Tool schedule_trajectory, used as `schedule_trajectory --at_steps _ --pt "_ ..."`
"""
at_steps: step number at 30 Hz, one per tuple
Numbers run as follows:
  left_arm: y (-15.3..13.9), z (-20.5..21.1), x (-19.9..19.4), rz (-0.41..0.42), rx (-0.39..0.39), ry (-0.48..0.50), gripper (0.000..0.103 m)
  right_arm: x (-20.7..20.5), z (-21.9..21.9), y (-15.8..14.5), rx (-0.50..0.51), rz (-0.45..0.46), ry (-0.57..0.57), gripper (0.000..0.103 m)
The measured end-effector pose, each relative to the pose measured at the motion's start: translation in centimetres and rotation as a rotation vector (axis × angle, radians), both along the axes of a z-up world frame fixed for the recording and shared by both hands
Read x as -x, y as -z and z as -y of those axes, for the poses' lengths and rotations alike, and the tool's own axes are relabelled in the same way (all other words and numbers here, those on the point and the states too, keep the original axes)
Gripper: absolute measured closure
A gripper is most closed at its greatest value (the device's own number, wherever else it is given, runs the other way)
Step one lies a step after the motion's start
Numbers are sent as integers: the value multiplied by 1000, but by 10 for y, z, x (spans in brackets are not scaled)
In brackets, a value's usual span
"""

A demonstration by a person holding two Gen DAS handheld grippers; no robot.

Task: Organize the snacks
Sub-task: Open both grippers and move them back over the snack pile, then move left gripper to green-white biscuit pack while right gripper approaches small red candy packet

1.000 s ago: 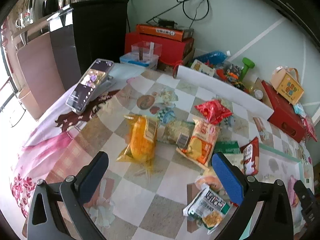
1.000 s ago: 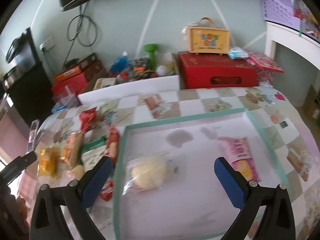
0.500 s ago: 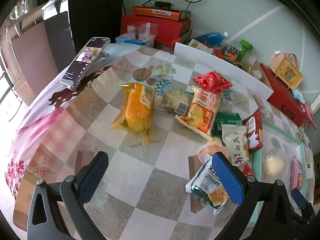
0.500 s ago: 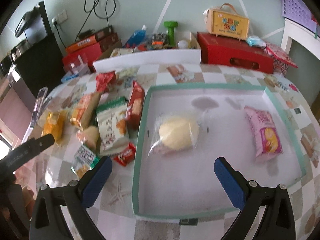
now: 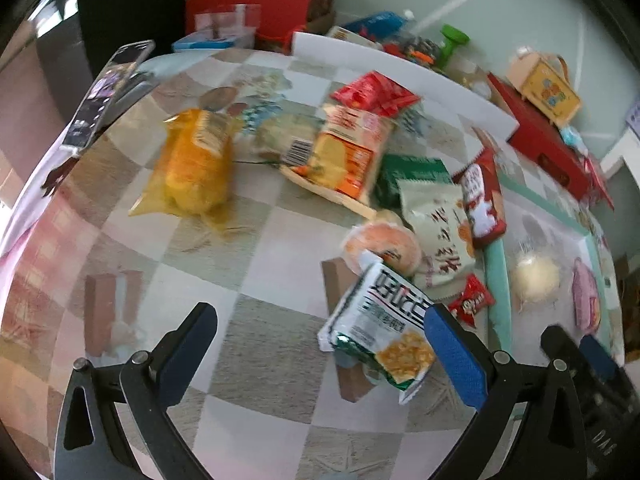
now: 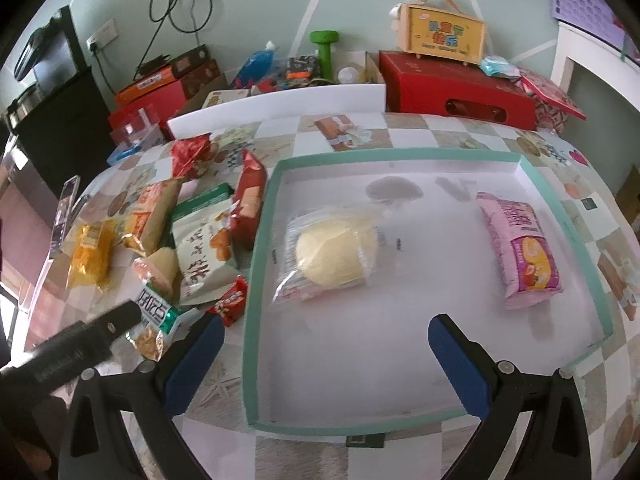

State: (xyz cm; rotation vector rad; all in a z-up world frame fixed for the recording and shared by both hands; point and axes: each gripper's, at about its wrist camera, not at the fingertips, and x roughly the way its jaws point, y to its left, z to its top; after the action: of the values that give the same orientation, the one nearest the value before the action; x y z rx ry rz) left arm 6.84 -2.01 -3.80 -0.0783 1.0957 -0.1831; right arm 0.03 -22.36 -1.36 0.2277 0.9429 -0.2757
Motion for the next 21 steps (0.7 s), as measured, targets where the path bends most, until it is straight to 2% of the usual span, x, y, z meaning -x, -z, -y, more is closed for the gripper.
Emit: schedule_trajectory --at_steps 5,9,18,21 --pt "3 27 4 6 -37 110 0 1 8 -1 -8 2 22 0" --pt "10 42 5 -14 -71 156 1 1 10 -1 -9 2 27 0" --pt "23 46 -1 -49 -105 152 2 0 6 0 0 -7 16 0" --pt "22 42 -2 -51 -107 136 11 -1 5 1 5 -12 14 0"
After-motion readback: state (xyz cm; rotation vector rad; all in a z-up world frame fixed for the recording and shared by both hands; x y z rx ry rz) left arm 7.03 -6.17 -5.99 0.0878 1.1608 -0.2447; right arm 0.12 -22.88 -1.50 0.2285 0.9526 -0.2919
